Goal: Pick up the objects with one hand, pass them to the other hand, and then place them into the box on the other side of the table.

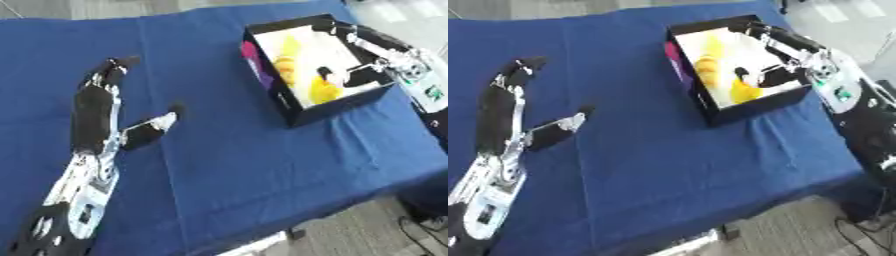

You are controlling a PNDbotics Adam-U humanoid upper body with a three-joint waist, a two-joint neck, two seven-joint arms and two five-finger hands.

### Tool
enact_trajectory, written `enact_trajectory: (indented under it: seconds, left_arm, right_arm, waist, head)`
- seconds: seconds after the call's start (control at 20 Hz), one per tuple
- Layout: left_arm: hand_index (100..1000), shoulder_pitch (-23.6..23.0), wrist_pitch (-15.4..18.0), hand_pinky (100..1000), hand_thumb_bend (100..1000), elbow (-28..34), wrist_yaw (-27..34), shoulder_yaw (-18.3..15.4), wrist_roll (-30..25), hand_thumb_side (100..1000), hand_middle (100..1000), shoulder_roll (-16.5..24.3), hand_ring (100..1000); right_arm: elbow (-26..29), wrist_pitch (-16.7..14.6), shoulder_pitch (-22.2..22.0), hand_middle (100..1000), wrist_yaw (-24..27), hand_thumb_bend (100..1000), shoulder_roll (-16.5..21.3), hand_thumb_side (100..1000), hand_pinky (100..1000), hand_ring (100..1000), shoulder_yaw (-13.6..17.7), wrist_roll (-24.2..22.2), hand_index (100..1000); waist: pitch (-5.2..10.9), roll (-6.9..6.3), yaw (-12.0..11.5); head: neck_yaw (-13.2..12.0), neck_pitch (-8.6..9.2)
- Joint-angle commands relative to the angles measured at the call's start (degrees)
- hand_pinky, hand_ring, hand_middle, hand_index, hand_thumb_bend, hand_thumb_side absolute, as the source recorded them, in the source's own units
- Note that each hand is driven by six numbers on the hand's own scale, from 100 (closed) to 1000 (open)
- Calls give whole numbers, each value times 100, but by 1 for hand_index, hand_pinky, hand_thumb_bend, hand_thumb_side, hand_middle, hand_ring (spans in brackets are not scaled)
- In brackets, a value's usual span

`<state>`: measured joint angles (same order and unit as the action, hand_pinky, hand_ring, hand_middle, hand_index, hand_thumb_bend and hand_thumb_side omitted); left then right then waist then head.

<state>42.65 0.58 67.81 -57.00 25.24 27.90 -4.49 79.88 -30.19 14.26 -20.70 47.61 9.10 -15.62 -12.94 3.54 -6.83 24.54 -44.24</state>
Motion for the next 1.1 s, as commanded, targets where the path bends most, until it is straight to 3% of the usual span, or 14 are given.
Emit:
enact_trajectory:
  seconds: [0.05, 0.1, 0.15, 0.2, 0.25, 0.4, 0.5, 0.75, 0.85, 0.95, 1.1]
  left_arm:
    - [813, 56, -10, 752, 692, 73, -32, -25, 11, 489, 651, 56, 635]
    - [814, 59, -23, 752, 692, 75, -27, -40, 11, 489, 651, 70, 635]
    - [815, 73, -51, 752, 687, 82, -21, -67, 11, 494, 652, 96, 637]
    - [815, 90, -92, 753, 684, 92, -8, -98, 4, 493, 652, 125, 637]
    - [815, 106, -138, 753, 674, 106, 4, -124, -12, 485, 652, 155, 639]
    - [819, 143, -327, 757, 676, 181, 33, -166, -149, 487, 655, 262, 648]
    - [821, 163, -434, 758, 667, 271, 18, -172, -253, 490, 664, 339, 656]
    - [826, 209, -668, 759, 628, 407, -49, -243, -445, 476, 676, 501, 668]
    - [828, 244, -756, 762, 590, 480, 11, -304, -492, 473, 683, 567, 675]
    - [830, 293, -858, 765, 514, 597, 120, -375, -549, 453, 694, 660, 680]
    - [833, 381, -1049, 771, 435, 839, 427, -519, -616, 427, 720, 852, 698]
  right_arm:
    - [239, 202, 54, 1000, 414, 100, 167, 100, 943, 1000, 192, 133, 1000]
    - [358, 333, 60, 1000, 739, 100, 171, 100, 941, 1000, 244, 209, 1000]
    - [540, 462, 71, 967, 1180, 100, 190, 248, 923, 1000, 330, 344, 1000]
    - [750, 599, 53, 947, 1767, 100, 223, 306, 912, 1000, 413, 527, 1000]
    - [948, 721, 19, 930, 2361, 100, 272, 419, 900, 1000, 491, 708, 1000]
    - [1432, 1119, -186, 949, 3997, 100, 492, 464, 906, 1000, 722, 1049, 1000]
    - [1673, 1283, -380, 983, 4644, 100, 633, 457, 918, 1000, 857, 1011, 1000]
    - [2000, 1228, -905, 1000, 5439, 100, 820, 468, 940, 1000, 1108, 692, 1000]
    - [2028, 1129, -983, 1000, 5577, 100, 857, 454, 934, 1000, 1212, 684, 1000]
    - [1976, 1067, -934, 1000, 5635, 100, 903, 377, 928, 1000, 1256, 718, 1000]
    - [1923, 922, -998, 1000, 5706, 100, 963, 380, 932, 1000, 1334, 803, 1000]
  waist:
    - [171, -56, 0]
    - [176, -61, 2]
    - [191, -70, -1]
    - [209, -76, -7]
    - [229, -79, -15]
    - [306, -77, -53]
    - [365, -70, -63]
    - [530, -78, -81]
    - [595, -90, -107]
    - [660, -104, -129]
    - [760, -137, -155]
  head:
    - [-124, 12]
    - [-250, 12]
    - [-488, 12]
    - [-697, 12]
    - [-864, 12]
    - [-1222, 12]
    - [-1369, 12]
    - [-1458, 12]
    - [-1373, 12]
    - [-1325, 12]
    - [-1315, 12]
